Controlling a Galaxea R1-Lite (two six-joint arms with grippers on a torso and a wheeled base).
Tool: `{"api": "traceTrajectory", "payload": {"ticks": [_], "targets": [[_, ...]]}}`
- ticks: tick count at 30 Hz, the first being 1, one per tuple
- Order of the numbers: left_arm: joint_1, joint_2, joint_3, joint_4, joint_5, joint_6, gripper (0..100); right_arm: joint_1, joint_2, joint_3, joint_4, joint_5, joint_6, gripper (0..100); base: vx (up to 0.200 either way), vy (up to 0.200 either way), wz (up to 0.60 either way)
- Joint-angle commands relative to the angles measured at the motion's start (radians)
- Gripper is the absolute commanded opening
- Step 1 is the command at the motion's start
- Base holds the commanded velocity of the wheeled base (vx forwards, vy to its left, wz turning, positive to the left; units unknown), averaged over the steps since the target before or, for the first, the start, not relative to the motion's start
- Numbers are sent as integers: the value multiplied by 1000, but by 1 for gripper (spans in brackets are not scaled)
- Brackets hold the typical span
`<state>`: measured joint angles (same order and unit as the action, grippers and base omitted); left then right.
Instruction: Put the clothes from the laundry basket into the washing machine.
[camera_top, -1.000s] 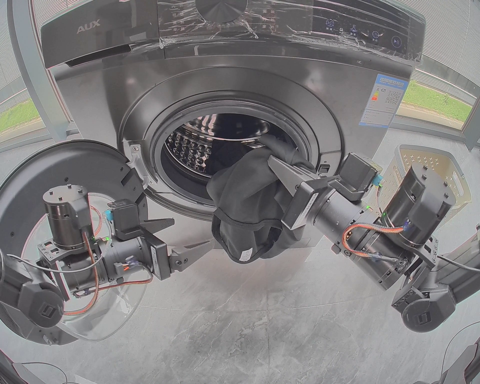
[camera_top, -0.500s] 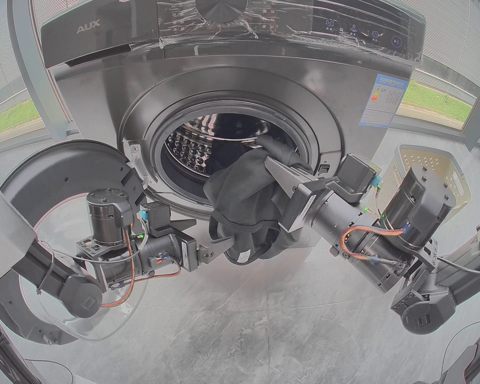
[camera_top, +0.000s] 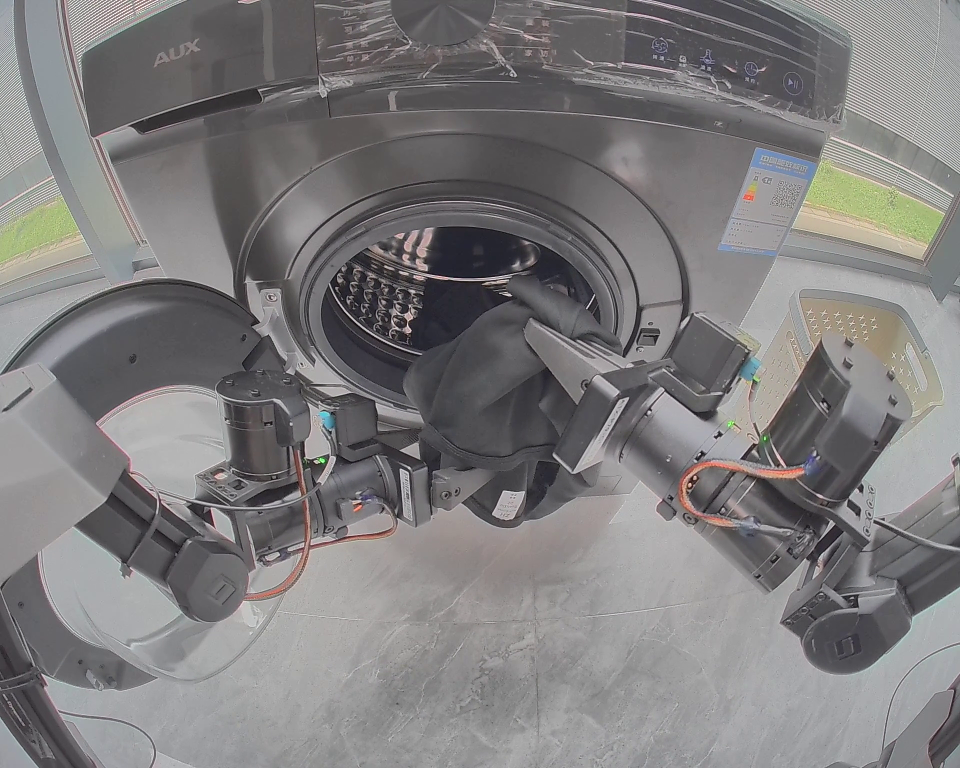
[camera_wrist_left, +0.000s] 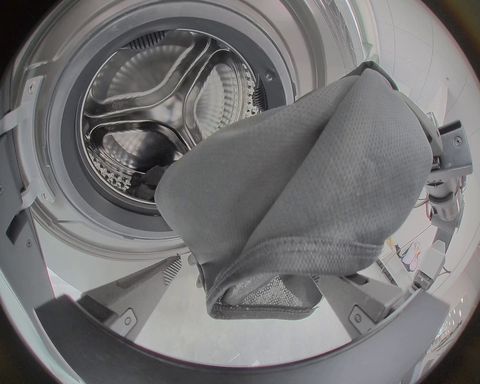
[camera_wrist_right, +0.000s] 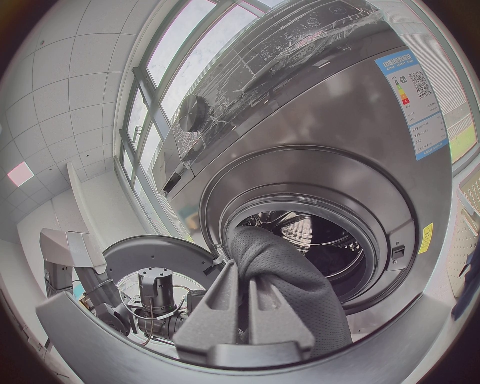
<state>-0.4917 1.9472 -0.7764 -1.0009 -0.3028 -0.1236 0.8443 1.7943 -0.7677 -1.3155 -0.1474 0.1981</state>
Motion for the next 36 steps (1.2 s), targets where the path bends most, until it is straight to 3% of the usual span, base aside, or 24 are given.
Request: {"api": "traceTrajectory", "payload": {"ticks": [1,2,3,16,22,32,33,36], "targets": [[-5,15,-11,-9,1,-2,100,3,-1,2,-1,0,0,0,0,0,0],[-7,24,-12,-22,1,-2,100,3,-1,1,-1,0,0,0,0,0,0],[-7,24,-12,-22,1,-2,0,3,-1,1,-1,0,0,0,0,0,0],[-34,-10,65,-139,17,-14,0,-14,22,4,-1,2,0,0,0,0,0],[-94,-183,233,-190,33,-16,0,-28,85,4,-36,11,0,0,0,0,0],[-97,-281,286,-236,50,-18,0,-14,165,31,-106,17,-3,0,0,0,0],[-97,-281,290,-252,50,-16,0,-13,165,33,-106,17,-3,100,0,0,0],[-96,-277,301,-315,56,-18,0,-13,165,53,-106,19,-5,100,0,0,0]]}}
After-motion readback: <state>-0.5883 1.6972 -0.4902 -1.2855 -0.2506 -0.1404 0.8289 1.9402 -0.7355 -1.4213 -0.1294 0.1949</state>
